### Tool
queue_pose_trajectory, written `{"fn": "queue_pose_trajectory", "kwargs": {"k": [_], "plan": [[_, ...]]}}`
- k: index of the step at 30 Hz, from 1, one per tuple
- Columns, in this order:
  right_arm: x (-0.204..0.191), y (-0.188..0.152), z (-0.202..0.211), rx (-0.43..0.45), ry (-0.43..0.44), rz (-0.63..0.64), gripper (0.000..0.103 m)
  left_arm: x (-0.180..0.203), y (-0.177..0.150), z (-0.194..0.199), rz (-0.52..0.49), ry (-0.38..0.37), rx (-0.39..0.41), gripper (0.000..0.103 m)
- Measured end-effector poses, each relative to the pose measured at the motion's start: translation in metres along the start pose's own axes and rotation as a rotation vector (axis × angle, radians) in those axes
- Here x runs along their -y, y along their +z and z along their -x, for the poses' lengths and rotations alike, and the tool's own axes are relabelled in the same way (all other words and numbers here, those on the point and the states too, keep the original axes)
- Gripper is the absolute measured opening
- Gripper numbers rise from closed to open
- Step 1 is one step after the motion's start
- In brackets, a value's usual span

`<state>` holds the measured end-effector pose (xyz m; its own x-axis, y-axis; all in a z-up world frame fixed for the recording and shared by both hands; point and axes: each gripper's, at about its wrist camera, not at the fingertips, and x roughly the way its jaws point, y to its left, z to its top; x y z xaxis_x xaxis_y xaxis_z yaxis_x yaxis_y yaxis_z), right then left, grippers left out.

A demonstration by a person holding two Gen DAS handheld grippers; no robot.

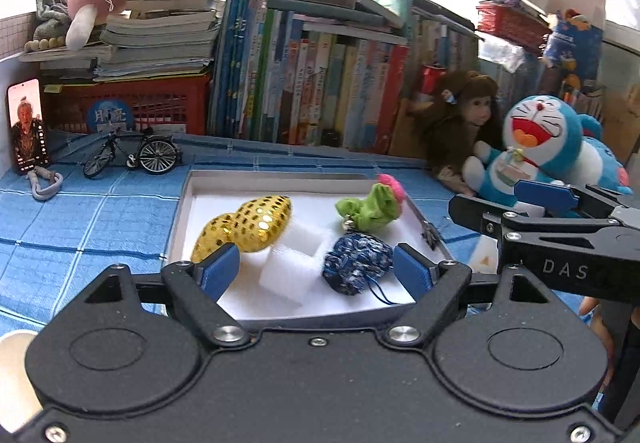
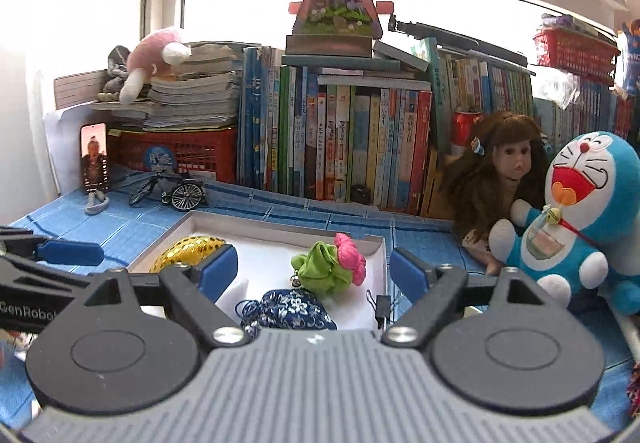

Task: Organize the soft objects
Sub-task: 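Withdraw both open tools from the tray toward the pile of soft items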

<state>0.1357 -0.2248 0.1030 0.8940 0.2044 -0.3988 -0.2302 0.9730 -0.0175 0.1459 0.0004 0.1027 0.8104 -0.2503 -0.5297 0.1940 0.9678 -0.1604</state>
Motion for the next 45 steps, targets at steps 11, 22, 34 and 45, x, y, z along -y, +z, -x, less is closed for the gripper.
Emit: {"fn": "queue_pose_trajectory", "kwargs": {"k": [11, 22, 34, 45], "plan": [[0.006, -0.016, 0.031, 0.037, -0.012, 0.026, 0.093, 0.013, -0.019, 0.022, -0.037, -0.022, 0.049, 0.089], [0.007, -0.037, 0.055, 0.051, -0.045, 0.068, 0.094, 0.026, -0.043, 0.029, -0.074, -0.028, 0.069, 0.089], [0.010, -0.064, 0.063, 0.017, -0.059, 0.055, 0.095, 0.034, -0.075, 0.032, -0.118, -0.031, 0.052, 0.089], [0.021, -0.087, 0.062, -0.050, -0.083, 0.018, 0.095, 0.036, -0.100, 0.031, -0.137, -0.037, 0.016, 0.090]]}}
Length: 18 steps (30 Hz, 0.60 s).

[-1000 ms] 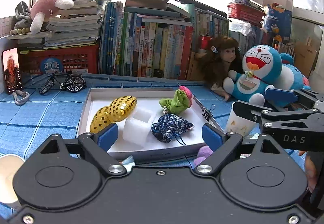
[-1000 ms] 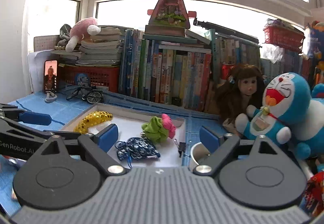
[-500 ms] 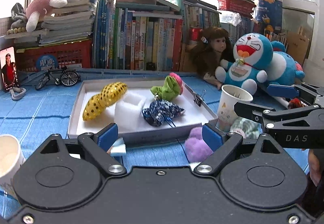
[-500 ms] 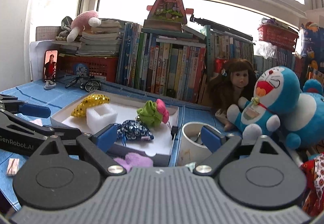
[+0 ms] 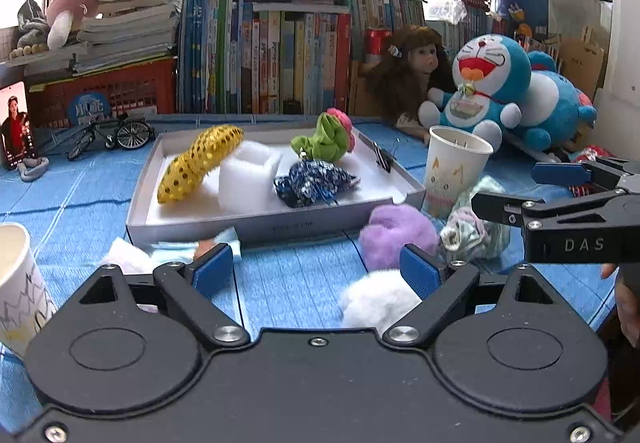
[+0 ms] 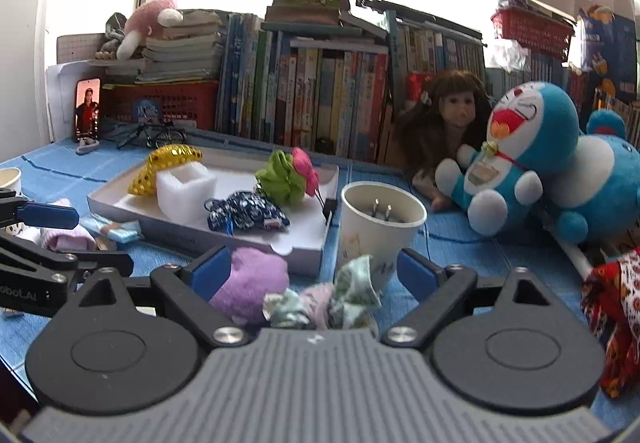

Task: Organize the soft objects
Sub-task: 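Withdraw both open tools from the tray toward the pile of soft items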

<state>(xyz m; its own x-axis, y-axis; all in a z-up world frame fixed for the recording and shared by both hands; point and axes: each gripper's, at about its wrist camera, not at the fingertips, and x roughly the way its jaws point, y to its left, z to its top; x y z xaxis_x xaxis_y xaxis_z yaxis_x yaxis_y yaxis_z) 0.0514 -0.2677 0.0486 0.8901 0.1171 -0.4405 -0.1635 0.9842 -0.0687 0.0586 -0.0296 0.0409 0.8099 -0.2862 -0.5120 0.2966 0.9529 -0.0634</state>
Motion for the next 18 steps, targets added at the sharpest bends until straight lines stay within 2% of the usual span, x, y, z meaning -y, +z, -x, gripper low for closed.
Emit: {"fn": "queue_pose_trajectory", "kwargs": {"k": [18], "plan": [[0.020, -0.025, -0.015, -0.087, -0.029, -0.068, 0.095, 0.020, -0.032, -0.004, -0.015, -0.062, -0.092, 0.090]]}}
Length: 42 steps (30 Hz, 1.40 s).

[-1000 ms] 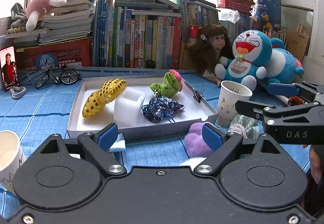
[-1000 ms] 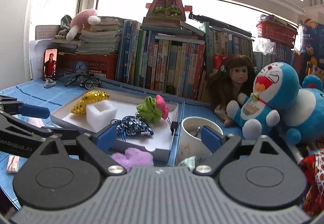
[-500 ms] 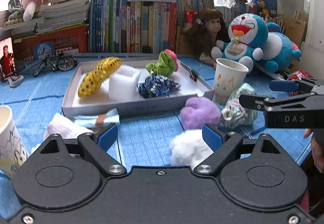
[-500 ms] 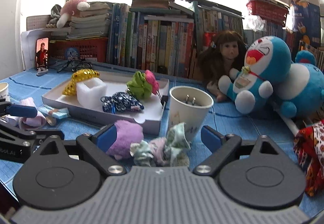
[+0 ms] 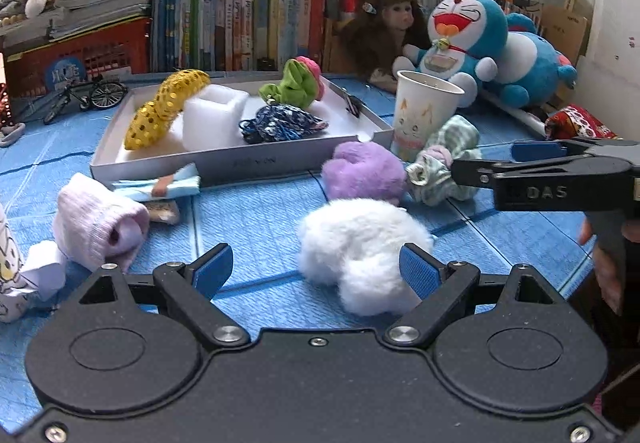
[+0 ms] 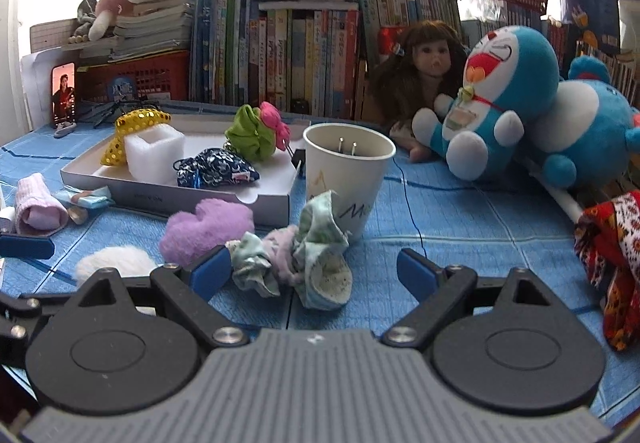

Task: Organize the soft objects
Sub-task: 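Withdraw both open tools from the tray toward the pile of soft items, then grasp the white fluffy pom with the left tool while the right tool grasps the mint floral scrunchie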

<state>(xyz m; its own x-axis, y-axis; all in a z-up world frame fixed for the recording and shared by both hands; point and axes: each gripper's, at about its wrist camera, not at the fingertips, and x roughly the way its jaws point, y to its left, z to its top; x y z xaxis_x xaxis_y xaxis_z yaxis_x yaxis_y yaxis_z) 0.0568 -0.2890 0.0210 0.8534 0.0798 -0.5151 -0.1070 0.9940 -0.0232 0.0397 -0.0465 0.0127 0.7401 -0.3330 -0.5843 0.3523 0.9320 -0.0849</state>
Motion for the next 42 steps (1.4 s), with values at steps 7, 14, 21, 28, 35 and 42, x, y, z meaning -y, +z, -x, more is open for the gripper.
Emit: {"fn": "queue_pose_trajectory", "kwargs": {"k": [7, 14, 21, 28, 35, 42], "plan": [[0.005, -0.001, -0.017, -0.051, 0.069, -0.040, 0.095, 0.010, -0.004, -0.001, -0.005, -0.054, -0.021, 0.090], [0.008, 0.000, -0.032, -0.085, 0.088, -0.074, 0.095, 0.022, -0.006, -0.004, -0.026, -0.067, -0.029, 0.084], [0.002, 0.001, -0.044, -0.096, 0.086, -0.047, 0.098, 0.027, -0.007, -0.015, -0.029, -0.069, -0.056, 0.076], [-0.001, 0.001, -0.049, -0.102, 0.084, -0.050, 0.097, 0.027, -0.006, -0.018, -0.022, -0.062, -0.060, 0.072], [-0.003, 0.001, -0.048, -0.100, 0.096, -0.048, 0.090, 0.024, -0.006, -0.021, -0.003, -0.063, -0.059, 0.071], [-0.010, 0.001, -0.044, -0.099, 0.124, -0.015, 0.069, 0.023, -0.004, -0.024, 0.014, -0.065, -0.057, 0.066]]}}
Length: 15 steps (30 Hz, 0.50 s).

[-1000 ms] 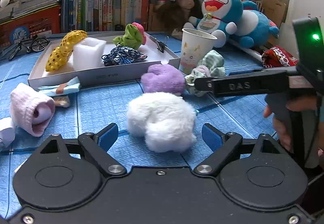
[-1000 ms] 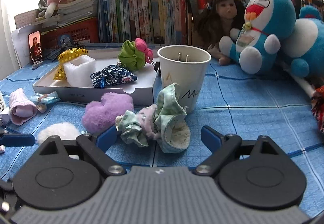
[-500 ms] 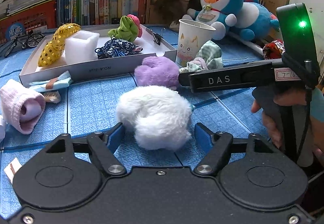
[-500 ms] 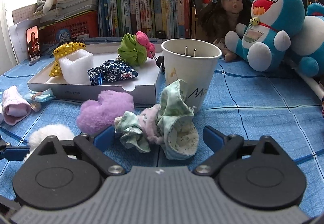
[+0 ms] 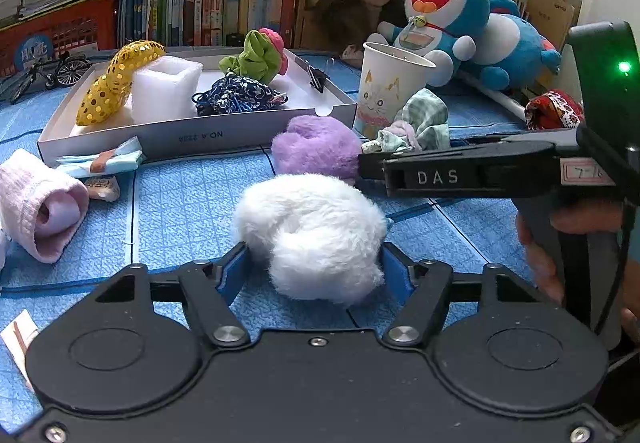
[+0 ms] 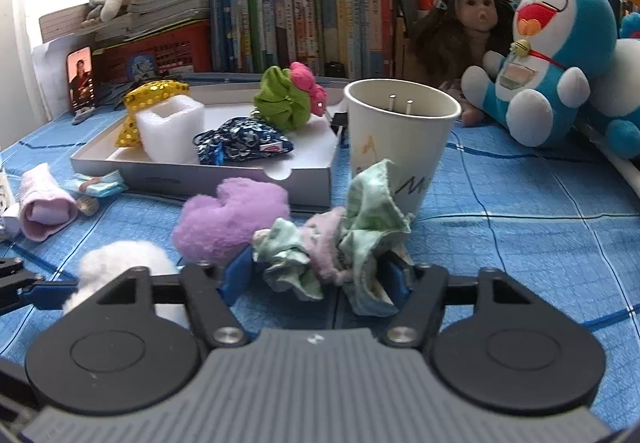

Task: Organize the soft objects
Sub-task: 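Grasp the white fluffy pom with the left tool while the right tool grasps the mint floral scrunchie, then carry the white pom with the left tool while the right tool carries the scrunchie into the tray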

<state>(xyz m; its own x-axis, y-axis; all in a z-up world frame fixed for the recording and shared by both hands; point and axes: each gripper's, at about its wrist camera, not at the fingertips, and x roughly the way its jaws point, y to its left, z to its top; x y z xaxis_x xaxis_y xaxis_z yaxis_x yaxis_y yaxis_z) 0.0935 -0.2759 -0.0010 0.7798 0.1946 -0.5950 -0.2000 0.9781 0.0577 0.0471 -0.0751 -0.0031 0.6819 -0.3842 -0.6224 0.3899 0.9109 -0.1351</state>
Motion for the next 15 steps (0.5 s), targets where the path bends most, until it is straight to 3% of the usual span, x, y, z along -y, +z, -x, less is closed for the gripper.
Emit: {"fn": "queue_pose_trajectory", "kwargs": {"k": [6, 8, 15], "plan": [[0.000, -0.001, 0.004, 0.008, 0.004, -0.014, 0.058, 0.003, 0.001, -0.001, -0.003, 0.009, 0.006, 0.061], [-0.002, -0.002, 0.007, 0.013, 0.004, -0.013, 0.056, 0.004, 0.000, 0.000, -0.002, -0.004, 0.005, 0.044], [-0.002, -0.003, 0.019, 0.043, 0.000, -0.020, 0.050, 0.007, 0.001, 0.004, -0.007, -0.002, 0.008, 0.042]]}}
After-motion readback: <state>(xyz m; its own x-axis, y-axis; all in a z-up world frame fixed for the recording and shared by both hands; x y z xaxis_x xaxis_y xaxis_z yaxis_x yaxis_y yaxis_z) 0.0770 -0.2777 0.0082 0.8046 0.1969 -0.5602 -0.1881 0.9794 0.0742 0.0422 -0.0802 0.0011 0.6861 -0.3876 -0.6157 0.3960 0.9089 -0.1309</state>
